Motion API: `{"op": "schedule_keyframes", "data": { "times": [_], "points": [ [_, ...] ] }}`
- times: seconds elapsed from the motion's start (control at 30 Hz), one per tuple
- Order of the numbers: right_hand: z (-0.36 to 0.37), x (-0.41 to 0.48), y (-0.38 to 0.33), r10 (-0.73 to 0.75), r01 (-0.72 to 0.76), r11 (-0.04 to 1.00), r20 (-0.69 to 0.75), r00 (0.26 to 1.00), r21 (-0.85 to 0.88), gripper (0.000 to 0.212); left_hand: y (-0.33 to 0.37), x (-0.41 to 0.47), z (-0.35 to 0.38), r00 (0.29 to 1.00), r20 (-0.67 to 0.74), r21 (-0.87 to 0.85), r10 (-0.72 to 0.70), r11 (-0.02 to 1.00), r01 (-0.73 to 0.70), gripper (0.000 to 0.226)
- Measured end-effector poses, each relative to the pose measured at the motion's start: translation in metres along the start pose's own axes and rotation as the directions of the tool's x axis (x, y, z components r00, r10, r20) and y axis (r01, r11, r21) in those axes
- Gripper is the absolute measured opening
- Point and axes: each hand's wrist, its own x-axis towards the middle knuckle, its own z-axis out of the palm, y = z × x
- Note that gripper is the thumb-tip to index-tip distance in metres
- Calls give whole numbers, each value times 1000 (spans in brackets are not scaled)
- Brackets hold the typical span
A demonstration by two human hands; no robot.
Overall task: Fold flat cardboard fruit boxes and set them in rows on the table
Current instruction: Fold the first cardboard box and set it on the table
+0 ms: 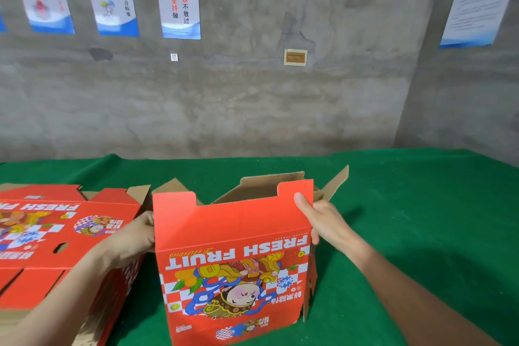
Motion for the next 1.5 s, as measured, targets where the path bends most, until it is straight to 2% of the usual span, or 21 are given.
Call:
{"op": "schedule_keyframes", "data": {
  "times": [0.07,0.1,0.13,0.2,0.27,0.4,0.47,0.57,0.67,0.77,0.8,0.87,0.93,1.0,1.07,1.1,1.17,1.27,1.37,1.43,1.5],
  "points": [
    [-5,-2,-6,-23,23,1000,-85,996,5,71,2,1,6,998,-56,67,36,997,-32,7],
    [-9,-1,-9,-47,45,999,-146,988,-12,67,1,4,7,988,-151,79,43,996,-31,15],
    [-13,0,-11,-79,70,996,-210,974,-52,65,1,8,9,963,-267,55,39,998,-25,21],
    [-17,-1,-13,-134,112,990,-297,946,-92,60,1,12,16,876,-482,-112,-14,993,-46,24],
    [-14,-5,-12,-103,112,994,-302,948,13,52,3,14,26,797,-598,-297,-87,948,-119,31],
    [5,-9,-1,65,6,977,-325,944,214,40,-7,15,51,685,-708,-359,-174,923,-137,35],
    [10,-10,5,126,-49,971,-331,935,233,40,-10,14,59,676,-714,-362,-181,923,-135,34],
    [12,-10,11,171,-83,955,-296,940,286,32,-4,11,66,702,-702,-266,-116,958,-108,41],
    [14,-8,14,167,-94,967,-312,935,238,26,5,10,68,688,-725,24,23,1000,-9,62],
    [13,-7,12,144,-99,985,-358,922,142,5,17,9,69,693,-701,285,166,957,58,60],
    [12,-7,12,125,-102,991,-368,921,82,20,20,8,68,715,-670,351,197,934,72,59],
    [12,-7,12,72,-91,995,-356,932,-37,65,22,8,64,773,-583,474,251,878,73,56],
    [13,-10,5,-67,-7,976,-328,942,-220,72,23,8,61,805,-504,575,314,817,41,60],
    [14,-11,1,-223,69,843,-230,947,-533,66,24,9,60,801,-486,587,348,810,5,70],
    [9,-7,-7,-309,153,627,-64,949,-763,70,22,10,59,800,-491,564,344,826,-8,77],
    [5,-3,-14,-301,197,552,26,953,-810,76,22,10,59,804,-488,562,340,827,-9,80],
    [-2,8,-27,-180,233,465,166,969,-854,90,20,11,59,802,-470,572,368,819,-41,82],
    [-5,21,-41,14,210,429,239,971,-878,102,19,9,55,800,-406,585,441,798,-144,88],
    [-1,25,-47,82,178,473,244,966,-863,107,18,8,52,803,-249,609,542,732,-306,96],
    [0,25,-48,99,159,499,238,966,-852,108,18,5,50,788,-201,596,582,711,-373,87],
    [1,25,-48,106,151,522,240,965,-839,108,22,4,45,799,-240,491,551,779,-389,68]
  ]
}}
